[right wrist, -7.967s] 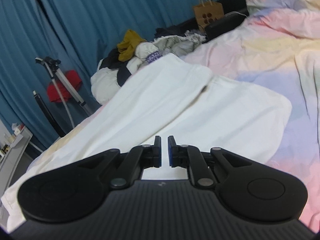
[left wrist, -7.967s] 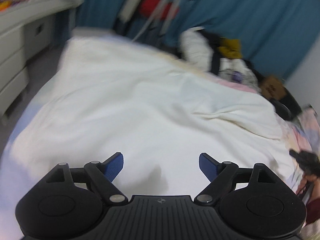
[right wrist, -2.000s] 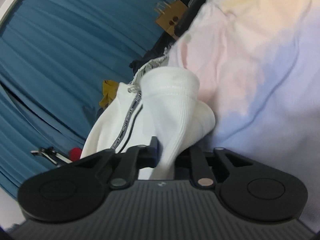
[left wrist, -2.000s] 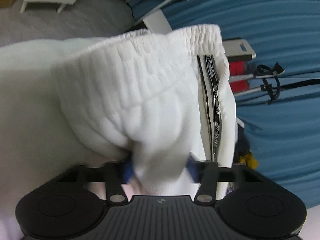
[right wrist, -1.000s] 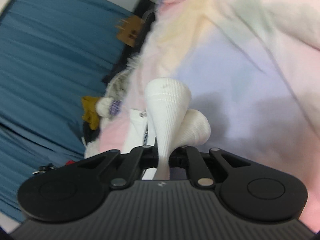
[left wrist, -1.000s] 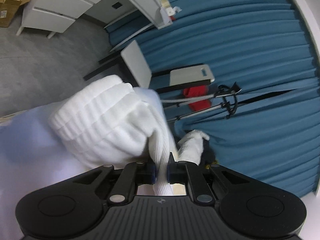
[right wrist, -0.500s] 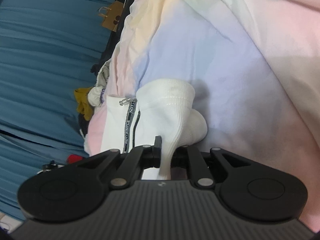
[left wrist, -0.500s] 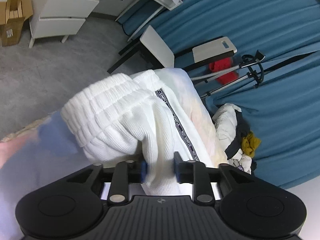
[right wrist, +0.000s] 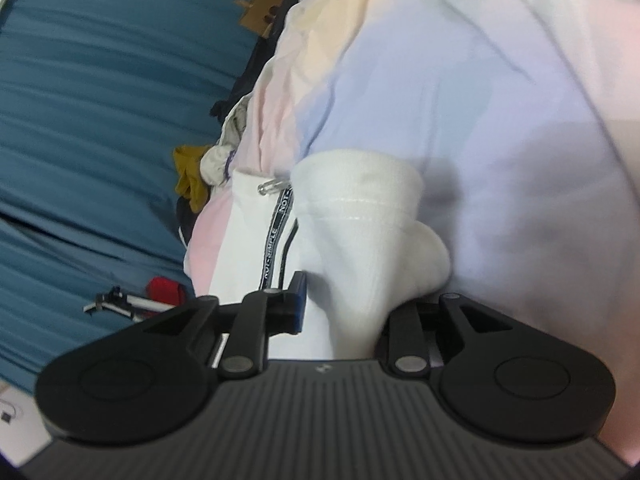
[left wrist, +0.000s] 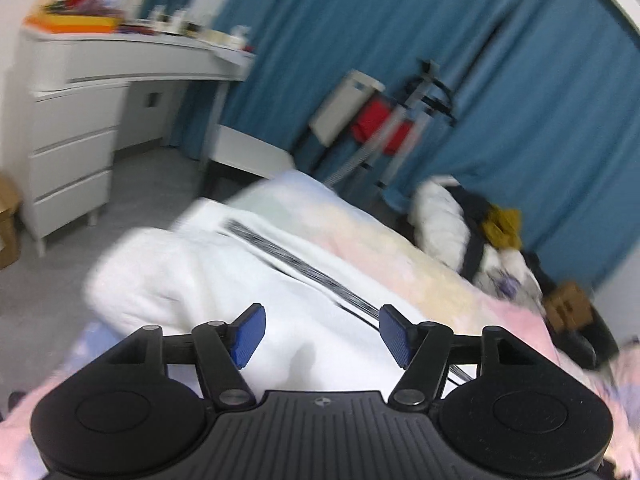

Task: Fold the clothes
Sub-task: 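Release the left gripper over the folded pants while the right gripper holds the cuff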

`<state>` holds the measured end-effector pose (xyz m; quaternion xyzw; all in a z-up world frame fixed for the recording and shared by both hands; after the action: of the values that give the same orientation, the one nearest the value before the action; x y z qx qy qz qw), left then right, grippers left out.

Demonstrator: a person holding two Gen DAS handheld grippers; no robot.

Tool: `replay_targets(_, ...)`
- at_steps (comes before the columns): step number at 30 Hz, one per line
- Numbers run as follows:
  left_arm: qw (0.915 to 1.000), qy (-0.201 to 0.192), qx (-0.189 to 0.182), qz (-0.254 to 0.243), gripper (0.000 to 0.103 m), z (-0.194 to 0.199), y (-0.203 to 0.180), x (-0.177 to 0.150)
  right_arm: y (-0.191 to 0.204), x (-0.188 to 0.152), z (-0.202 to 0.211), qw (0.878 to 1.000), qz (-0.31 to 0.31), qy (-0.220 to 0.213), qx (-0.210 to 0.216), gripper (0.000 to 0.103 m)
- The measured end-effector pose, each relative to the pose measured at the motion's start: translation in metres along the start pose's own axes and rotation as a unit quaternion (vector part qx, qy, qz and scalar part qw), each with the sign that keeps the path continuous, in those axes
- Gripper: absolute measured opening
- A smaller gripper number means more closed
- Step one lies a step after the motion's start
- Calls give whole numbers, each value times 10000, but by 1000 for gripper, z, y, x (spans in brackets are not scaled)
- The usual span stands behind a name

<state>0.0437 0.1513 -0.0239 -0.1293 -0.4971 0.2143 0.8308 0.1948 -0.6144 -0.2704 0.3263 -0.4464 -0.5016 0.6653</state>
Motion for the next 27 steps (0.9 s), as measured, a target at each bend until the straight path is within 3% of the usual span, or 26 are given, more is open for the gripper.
replay_targets(6, 9947, 492, -411, -809, 65, -55, -93, -53, 9, 3, -9, 9988, 445, -124, -135, 27)
replay_targets(13, 9728, 958, -540, -2040, 68, -116, -171, -142, 12, 8, -7, 9947, 904, -337, -348, 15)
replay_targets(19, 9634, 908, -253, -2508, 74, -158, -186, -191, 15, 14, -5, 9920, 1071, -530, -405, 13)
replay_targets(27, 9568, 1004, -276, -2714, 74, -168, -173, -204, 12, 13, -11, 9901, 1155, -549, -586, 13)
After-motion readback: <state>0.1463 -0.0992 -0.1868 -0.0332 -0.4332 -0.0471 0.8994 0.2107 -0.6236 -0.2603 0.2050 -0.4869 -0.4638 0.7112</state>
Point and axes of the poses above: each gripper's, at about its wrist camera, not at the fingertips, and z roughly against the way its jaws point, y to its left, x to its top, the point moved 10 cm from there along -z, roughly the way its jaws point, and after that the axes turned 4 degrees about -y, right-handed, at the moved point
